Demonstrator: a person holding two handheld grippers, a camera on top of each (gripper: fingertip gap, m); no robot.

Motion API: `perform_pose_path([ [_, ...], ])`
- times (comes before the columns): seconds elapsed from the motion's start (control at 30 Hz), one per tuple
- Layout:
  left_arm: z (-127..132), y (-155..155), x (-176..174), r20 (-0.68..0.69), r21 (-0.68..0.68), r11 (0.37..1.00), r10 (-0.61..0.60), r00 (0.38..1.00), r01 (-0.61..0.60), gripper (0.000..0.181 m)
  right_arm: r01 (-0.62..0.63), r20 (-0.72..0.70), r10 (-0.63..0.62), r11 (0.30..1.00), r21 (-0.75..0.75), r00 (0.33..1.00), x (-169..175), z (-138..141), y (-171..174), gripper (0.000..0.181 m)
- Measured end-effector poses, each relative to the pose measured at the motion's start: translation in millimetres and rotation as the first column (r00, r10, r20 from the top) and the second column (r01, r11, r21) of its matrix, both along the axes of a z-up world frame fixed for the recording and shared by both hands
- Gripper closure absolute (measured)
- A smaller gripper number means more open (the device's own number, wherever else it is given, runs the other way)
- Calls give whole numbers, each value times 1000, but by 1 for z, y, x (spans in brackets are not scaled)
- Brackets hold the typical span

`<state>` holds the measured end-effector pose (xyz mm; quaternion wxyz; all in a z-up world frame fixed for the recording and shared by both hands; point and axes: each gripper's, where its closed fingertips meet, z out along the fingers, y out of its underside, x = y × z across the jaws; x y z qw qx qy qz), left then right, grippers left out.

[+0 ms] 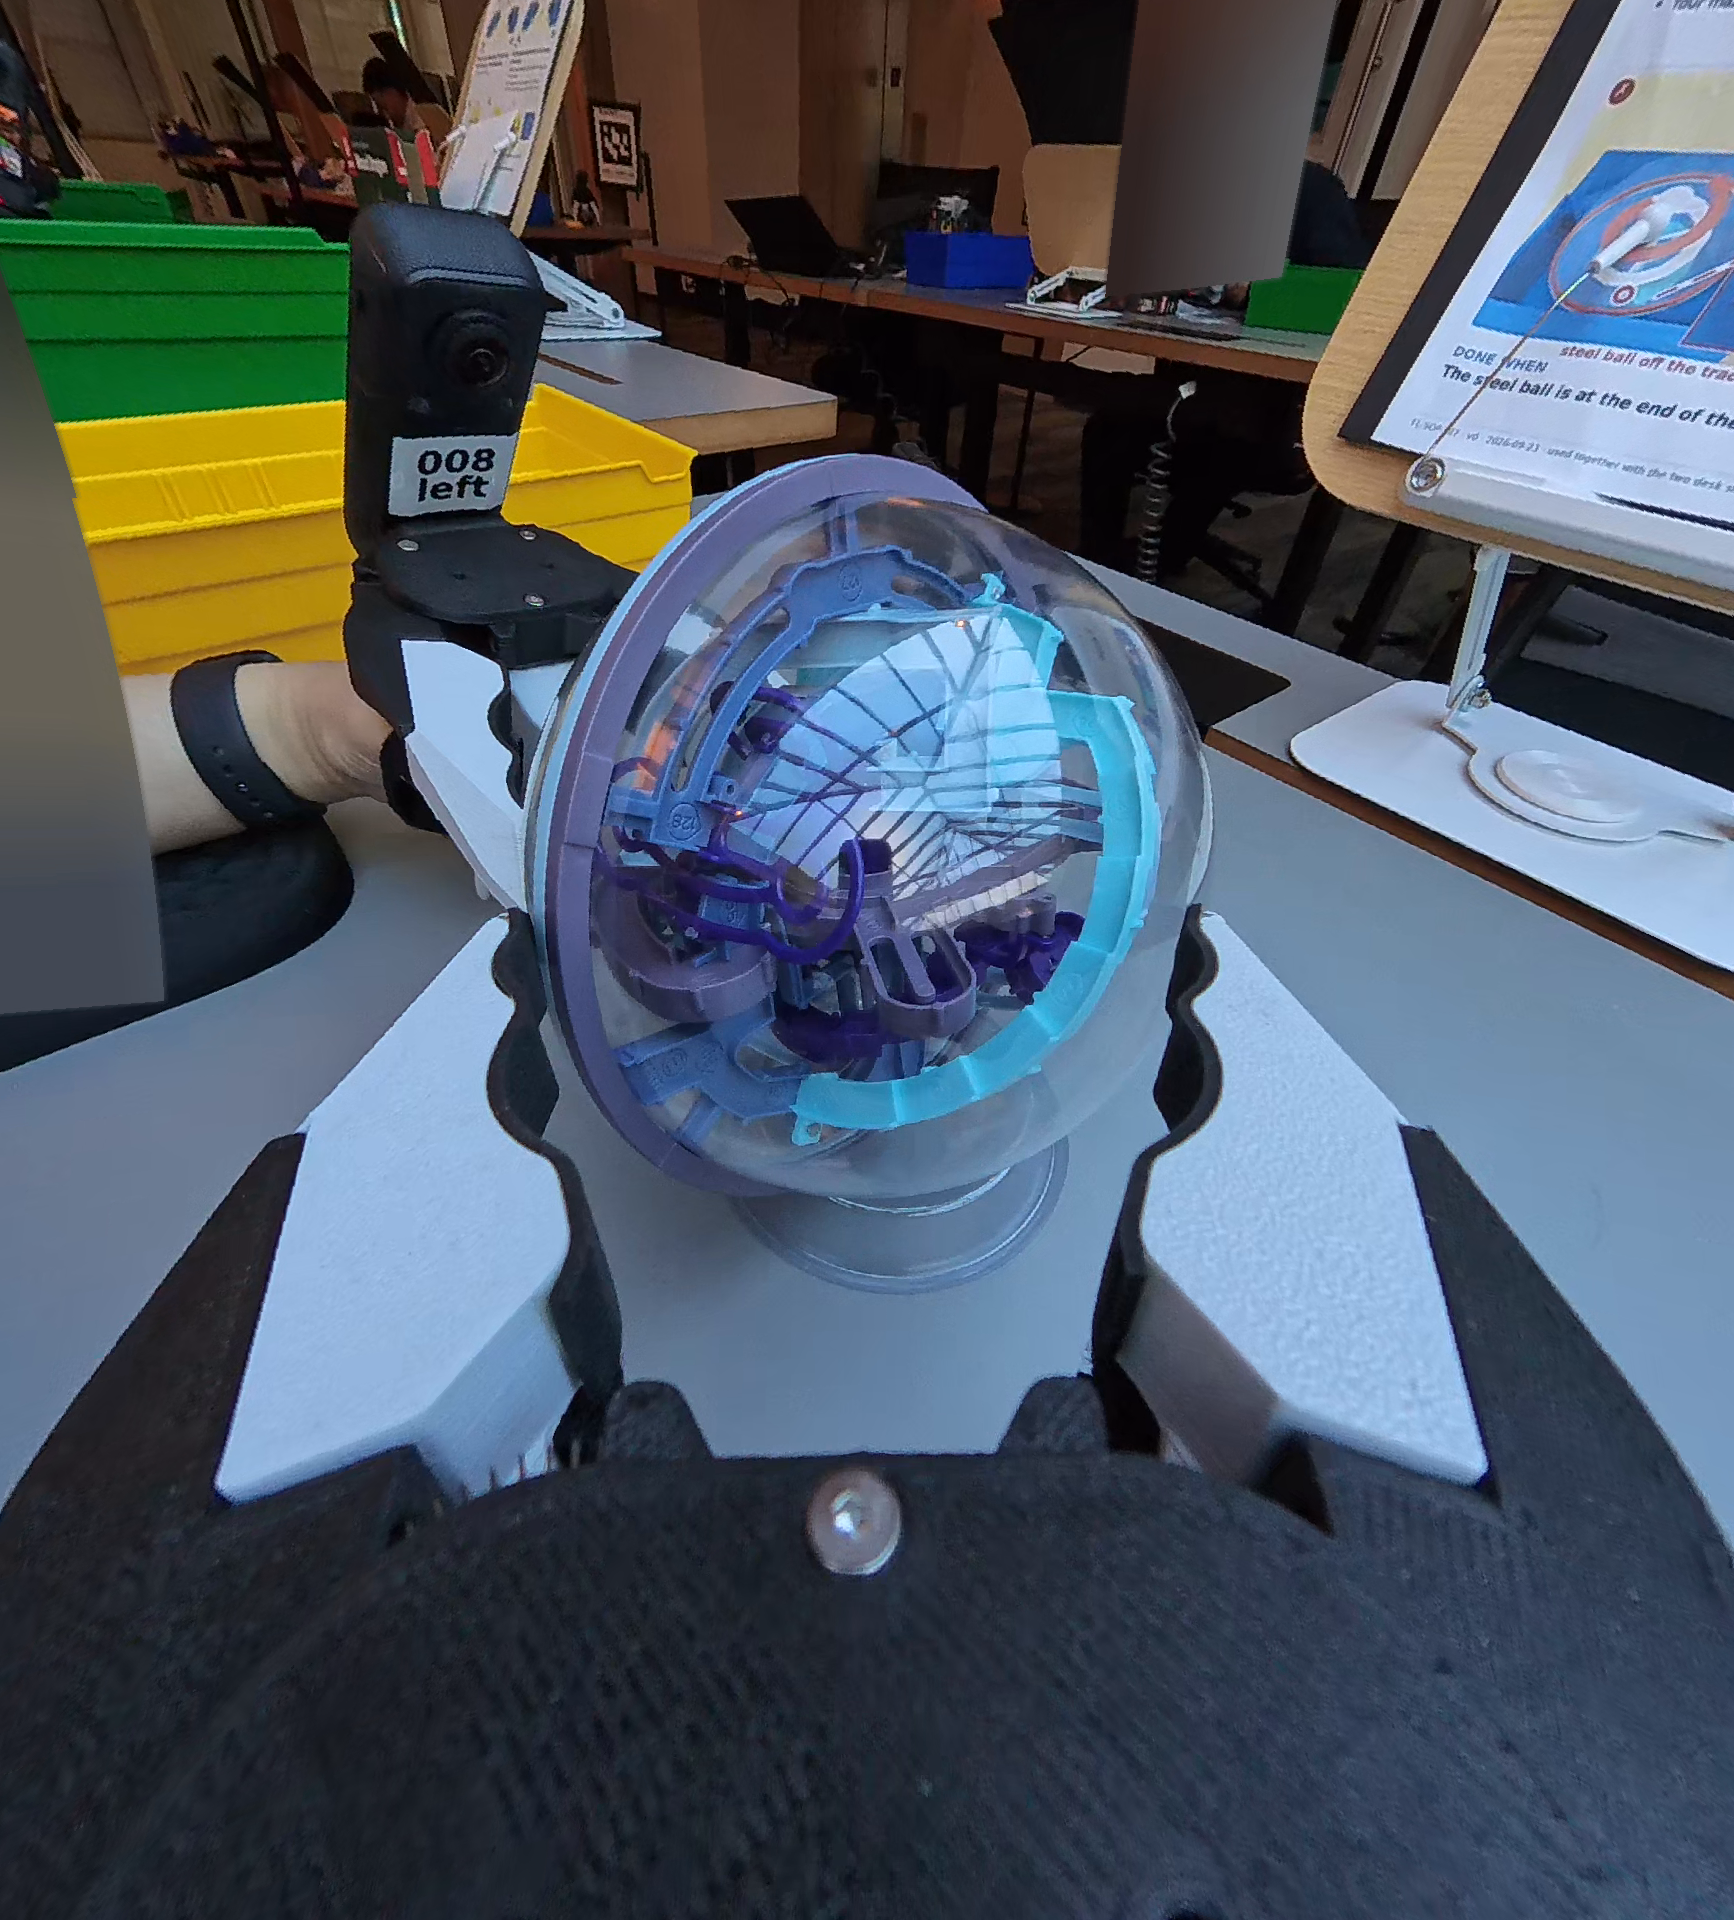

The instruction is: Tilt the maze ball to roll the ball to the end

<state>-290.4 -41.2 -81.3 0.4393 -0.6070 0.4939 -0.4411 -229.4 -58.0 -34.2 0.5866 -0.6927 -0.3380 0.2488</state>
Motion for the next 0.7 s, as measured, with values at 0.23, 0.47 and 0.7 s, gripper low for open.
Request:
perform_pose_path([
  [0.23,2,-1,2,2,3,1000,23,1000,-23,61,10,51,-10,1000,-9,999,1,-6,2,57],
  [0.47,2,-3,1,0,1,999,50,999,-50,62,15,110,-13,1000,-13,994,-2,-9,3,56],
  [0.7,3,-3,1,-1,4,996,92,996,-92,62,-21,137,27,999,-45,990,0,-10,6,55],
])
